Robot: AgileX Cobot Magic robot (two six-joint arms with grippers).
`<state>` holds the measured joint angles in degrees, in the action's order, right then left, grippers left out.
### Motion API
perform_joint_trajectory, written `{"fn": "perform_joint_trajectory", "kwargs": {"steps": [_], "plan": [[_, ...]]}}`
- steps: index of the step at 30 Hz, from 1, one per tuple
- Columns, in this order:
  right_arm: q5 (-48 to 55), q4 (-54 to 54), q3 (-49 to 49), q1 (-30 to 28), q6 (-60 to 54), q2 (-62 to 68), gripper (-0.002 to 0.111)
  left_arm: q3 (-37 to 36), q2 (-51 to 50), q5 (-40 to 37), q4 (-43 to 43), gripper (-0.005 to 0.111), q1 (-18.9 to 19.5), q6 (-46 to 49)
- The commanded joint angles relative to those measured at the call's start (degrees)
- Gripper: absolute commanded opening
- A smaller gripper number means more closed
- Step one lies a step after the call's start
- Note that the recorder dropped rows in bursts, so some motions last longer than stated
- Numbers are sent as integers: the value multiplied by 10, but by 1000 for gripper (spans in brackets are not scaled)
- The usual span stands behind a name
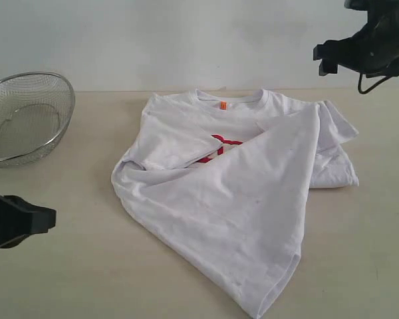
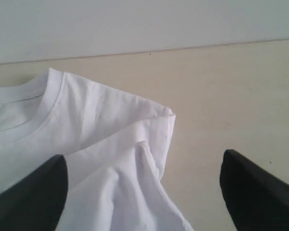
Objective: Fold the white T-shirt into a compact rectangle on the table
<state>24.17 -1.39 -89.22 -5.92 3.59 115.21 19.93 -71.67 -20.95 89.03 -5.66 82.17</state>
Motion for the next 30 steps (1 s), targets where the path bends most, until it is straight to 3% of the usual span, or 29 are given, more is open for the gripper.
{"fn": "perform_joint_trajectory", "kwargs": {"steps": [1,3,5,9,14,23,30], "plan": [[51,17,-2,-4,22,-14,59,3,-35,-86,3,5,-2,-1],[68,21,-2,-4,18,-15,35,3,-55,-95,4,5,-2,3],[88,22,-2,-4,3,-15,2,3,-75,-90,5,5,-2,3],[130,20,-2,-4,-23,-15,1,3,-111,-114,24,5,-8,18],[174,20,-2,-4,-31,-15,1,8,-157,-139,109,5,-48,100],[176,19,-2,-4,-42,-15,1,91,-261,-140,109,5,-109,50],[177,19,-2,-4,-61,-15,1,154,-325,-141,109,5,-110,43]]}}
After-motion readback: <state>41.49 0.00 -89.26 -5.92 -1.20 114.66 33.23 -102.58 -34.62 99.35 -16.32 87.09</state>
